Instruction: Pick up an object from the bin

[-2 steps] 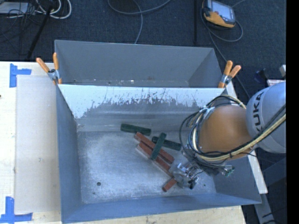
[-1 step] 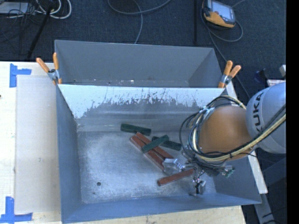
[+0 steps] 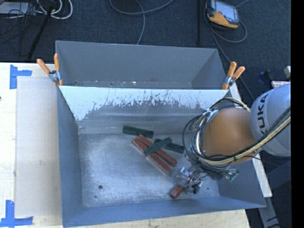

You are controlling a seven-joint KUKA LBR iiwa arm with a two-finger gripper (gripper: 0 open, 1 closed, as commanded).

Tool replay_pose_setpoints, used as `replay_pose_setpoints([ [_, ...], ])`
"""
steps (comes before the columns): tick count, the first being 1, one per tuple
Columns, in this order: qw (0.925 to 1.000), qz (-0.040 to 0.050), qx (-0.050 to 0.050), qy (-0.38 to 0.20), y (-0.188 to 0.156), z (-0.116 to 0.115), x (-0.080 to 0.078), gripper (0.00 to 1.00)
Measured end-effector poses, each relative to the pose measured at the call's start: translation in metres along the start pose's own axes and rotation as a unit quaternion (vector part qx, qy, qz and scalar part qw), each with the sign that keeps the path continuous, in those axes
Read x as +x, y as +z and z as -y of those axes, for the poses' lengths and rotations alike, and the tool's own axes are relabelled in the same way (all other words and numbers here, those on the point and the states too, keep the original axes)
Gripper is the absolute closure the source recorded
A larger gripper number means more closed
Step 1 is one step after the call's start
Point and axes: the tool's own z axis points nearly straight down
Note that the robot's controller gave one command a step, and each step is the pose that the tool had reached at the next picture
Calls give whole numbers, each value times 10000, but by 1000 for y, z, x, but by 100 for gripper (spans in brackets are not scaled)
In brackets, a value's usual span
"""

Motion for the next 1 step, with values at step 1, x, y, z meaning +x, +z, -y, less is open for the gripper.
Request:
replay_pose_setpoints([
  [1,9993,34,39,-364,-174,12,-32,100],
])
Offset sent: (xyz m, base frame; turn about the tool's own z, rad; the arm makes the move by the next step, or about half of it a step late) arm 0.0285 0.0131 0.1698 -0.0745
